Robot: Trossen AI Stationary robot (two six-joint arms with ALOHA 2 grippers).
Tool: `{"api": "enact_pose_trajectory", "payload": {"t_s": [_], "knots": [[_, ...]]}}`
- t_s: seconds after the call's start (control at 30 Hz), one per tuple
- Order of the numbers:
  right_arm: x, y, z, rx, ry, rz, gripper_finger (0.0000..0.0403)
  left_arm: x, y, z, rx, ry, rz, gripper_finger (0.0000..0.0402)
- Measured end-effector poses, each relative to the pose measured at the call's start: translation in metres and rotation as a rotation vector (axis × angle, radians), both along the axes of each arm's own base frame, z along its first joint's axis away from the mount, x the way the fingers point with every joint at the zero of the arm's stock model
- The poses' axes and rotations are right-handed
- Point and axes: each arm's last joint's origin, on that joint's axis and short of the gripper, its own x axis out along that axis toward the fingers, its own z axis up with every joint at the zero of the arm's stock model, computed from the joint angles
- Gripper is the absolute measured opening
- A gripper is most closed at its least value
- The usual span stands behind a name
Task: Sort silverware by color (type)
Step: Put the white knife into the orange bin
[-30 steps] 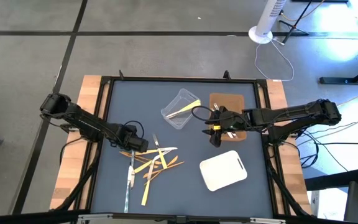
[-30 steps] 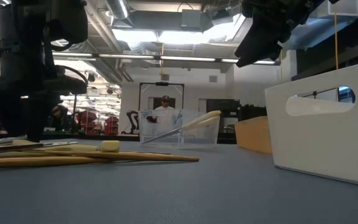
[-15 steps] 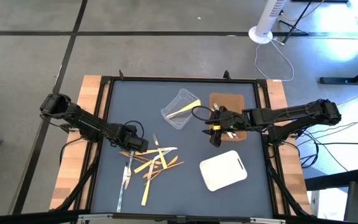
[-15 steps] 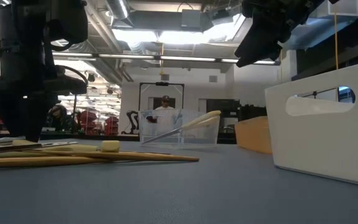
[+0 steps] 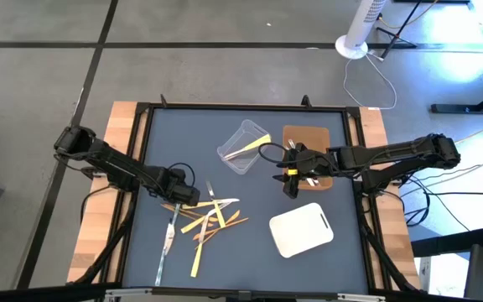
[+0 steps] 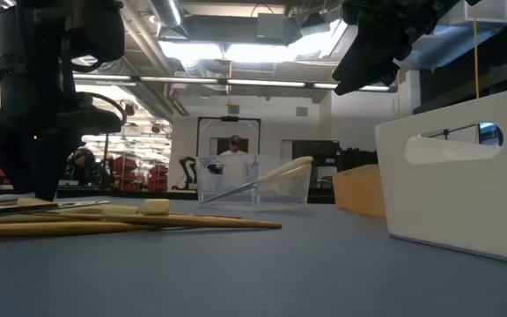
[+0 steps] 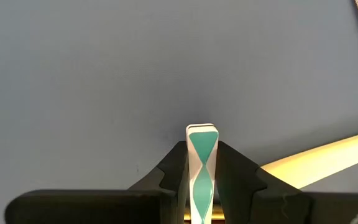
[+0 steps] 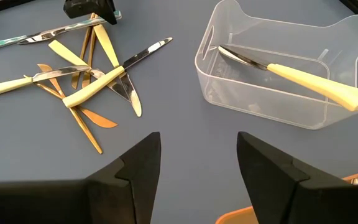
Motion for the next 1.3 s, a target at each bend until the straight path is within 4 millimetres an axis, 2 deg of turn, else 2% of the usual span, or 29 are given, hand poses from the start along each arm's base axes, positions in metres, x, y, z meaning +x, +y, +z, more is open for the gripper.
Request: {"api": "enact_pose_trajectory", "payload": {"t_s": [0.37,0.67,1.0,1.13,1.3], "knots": [[0.000,0.000,0.000,0.000,-0.001,0.000,0.0199,-0.006,0.002,0.024,-0.013,-0.134,-0.024,0.0060],[0.000,0.000,0.000,0.000,-0.002,0.000,0.0199,-0.006,0.006,0.054,0.067,-0.404,-0.056,0.0060],[0.007,0.001,0.008,0.011,-0.107,0.002,0.0199,0.022,0.008,0.086,0.444,-0.806,-0.094,0.0060],[0.011,0.001,0.014,0.018,-0.188,0.002,0.0199,0.028,0.010,0.098,0.613,-0.885,-0.079,0.0060],[0.016,0.001,0.023,0.013,-0.286,0.012,0.0199,0.029,0.012,0.107,0.752,-0.904,-0.036,0.0060]]}}
